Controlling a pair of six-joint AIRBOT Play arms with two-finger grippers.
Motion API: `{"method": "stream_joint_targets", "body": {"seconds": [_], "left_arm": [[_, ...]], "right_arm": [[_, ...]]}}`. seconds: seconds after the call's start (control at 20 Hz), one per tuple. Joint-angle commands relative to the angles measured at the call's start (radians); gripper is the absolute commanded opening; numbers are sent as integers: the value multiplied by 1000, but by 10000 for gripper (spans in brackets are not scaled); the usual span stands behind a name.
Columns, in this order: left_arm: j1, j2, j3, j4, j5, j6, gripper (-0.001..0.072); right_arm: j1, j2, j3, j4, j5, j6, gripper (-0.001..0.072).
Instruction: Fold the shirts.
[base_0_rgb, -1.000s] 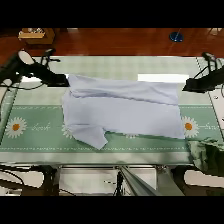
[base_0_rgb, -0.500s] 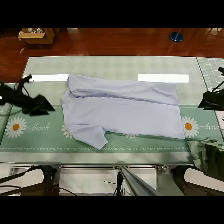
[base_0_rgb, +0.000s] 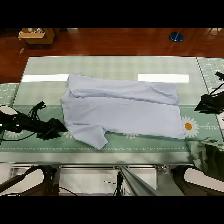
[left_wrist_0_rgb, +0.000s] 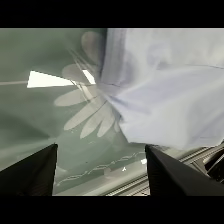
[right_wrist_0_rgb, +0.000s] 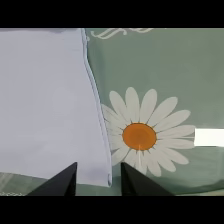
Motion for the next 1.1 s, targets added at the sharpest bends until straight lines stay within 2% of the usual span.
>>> {"method": "stream_joint_targets", "body": {"seconds": [0.0,0.15,0.2,0.3,0.4,0.45,0.65,0.7,0.9,1.05], "left_arm": [[-67,5,-26,-63,133,-24,651],[-140,5,-26,-130,240,-66,636],[-163,4,-26,-133,248,-66,529],[-196,4,-26,-123,245,-61,247],[-197,4,-26,-116,211,-25,18],[-191,4,-26,-108,185,0,23],[-145,5,-26,-23,101,0,22],[-130,5,-26,-17,85,5,22],[-108,5,-26,-19,82,41,23],[-108,5,-26,-19,88,44,22]], "right_arm": [[0,14,-2,5,0,-3,362],[0,34,-2,3,-3,-3,362],[0,42,-2,0,-4,-3,362],[-1,58,-2,-24,-9,-3,362],[-8,71,-2,-58,-2,-2,362],[-24,75,-2,-56,8,3,362],[-165,92,-51,24,63,-3,374],[-204,113,-97,66,53,-25,440],[-286,194,-320,97,-47,-72,479],[-288,194,-428,170,-88,-110,479]]}}
